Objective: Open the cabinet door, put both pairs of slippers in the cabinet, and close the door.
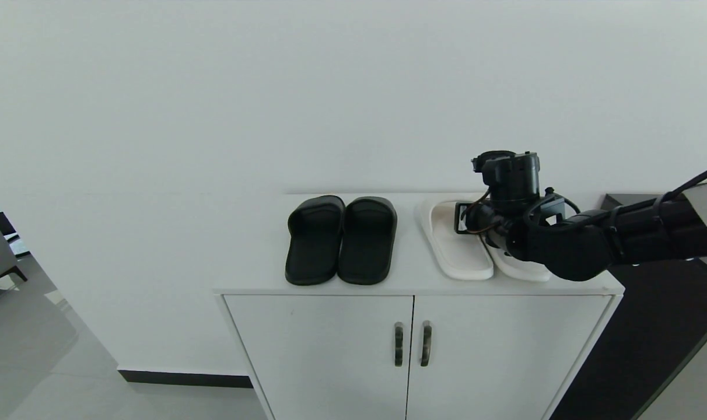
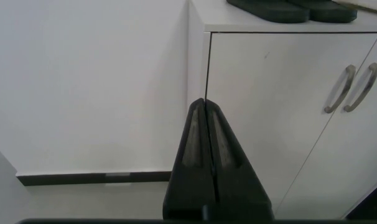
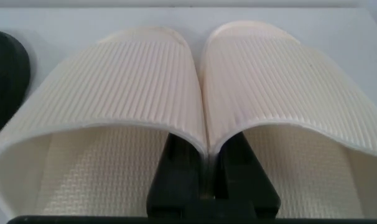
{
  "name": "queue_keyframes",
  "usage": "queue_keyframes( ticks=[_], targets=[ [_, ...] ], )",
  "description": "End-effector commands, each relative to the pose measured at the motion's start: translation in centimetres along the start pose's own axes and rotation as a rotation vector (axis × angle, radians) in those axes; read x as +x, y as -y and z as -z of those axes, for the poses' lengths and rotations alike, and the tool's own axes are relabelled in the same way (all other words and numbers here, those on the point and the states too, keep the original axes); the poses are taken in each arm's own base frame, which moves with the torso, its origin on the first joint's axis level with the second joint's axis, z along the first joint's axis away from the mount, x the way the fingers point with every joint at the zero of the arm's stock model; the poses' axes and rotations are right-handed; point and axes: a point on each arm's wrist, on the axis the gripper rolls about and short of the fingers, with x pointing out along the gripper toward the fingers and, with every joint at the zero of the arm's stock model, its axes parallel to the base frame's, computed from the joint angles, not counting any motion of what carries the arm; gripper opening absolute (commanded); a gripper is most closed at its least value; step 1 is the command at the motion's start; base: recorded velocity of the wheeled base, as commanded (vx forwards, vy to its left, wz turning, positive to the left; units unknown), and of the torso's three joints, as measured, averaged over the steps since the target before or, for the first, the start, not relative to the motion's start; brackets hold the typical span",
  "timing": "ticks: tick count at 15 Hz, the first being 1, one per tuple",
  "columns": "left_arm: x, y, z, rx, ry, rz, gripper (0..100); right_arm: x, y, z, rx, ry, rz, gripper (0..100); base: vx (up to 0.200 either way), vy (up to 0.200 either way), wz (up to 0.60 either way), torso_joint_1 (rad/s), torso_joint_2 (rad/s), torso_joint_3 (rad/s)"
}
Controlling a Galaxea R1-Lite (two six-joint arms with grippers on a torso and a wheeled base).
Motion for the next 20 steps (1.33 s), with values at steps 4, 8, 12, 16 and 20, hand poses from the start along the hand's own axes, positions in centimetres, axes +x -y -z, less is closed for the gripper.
queue_keyframes(
  ticks=[4, 8, 12, 16, 20],
  targets=[
    [0.0, 0.0, 0.0, -0.001, 0.002, -0.002, 0, -11.5, 0.8, -4.1, 0.015, 0.085, -0.27, 0, 0.0, 0.0, 0.0, 0.0, 0.0, 0.0],
    [0.0, 0.0, 0.0, -0.001, 0.002, 0.0, 0, -21.4, 5.7, 0.8, -0.044, -0.039, -0.677, 0, 0.0, 0.0, 0.0, 0.0, 0.0, 0.0],
    [0.0, 0.0, 0.0, 0.001, 0.0, 0.001, 0, -24.0, 7.5, 3.2, -0.071, -0.099, -0.898, 0, 0.0, 0.0, 0.0, 0.0, 0.0, 0.0],
    [0.0, 0.0, 0.0, -0.001, 0.0, 0.0, 0, -23.9, 7.5, 4.0, -0.08, -0.137, -0.918, 0, -0.15, 0.0, 0.0, 0.004, 0.0, 0.002],
    [0.0, 0.0, 0.0, 0.001, 0.0, 0.001, 0, -24.0, 7.5, 4.6, -0.085, -0.162, -0.966, 0, -0.2, 0.0, 0.0, -0.001, 0.0, 0.005]
  ],
)
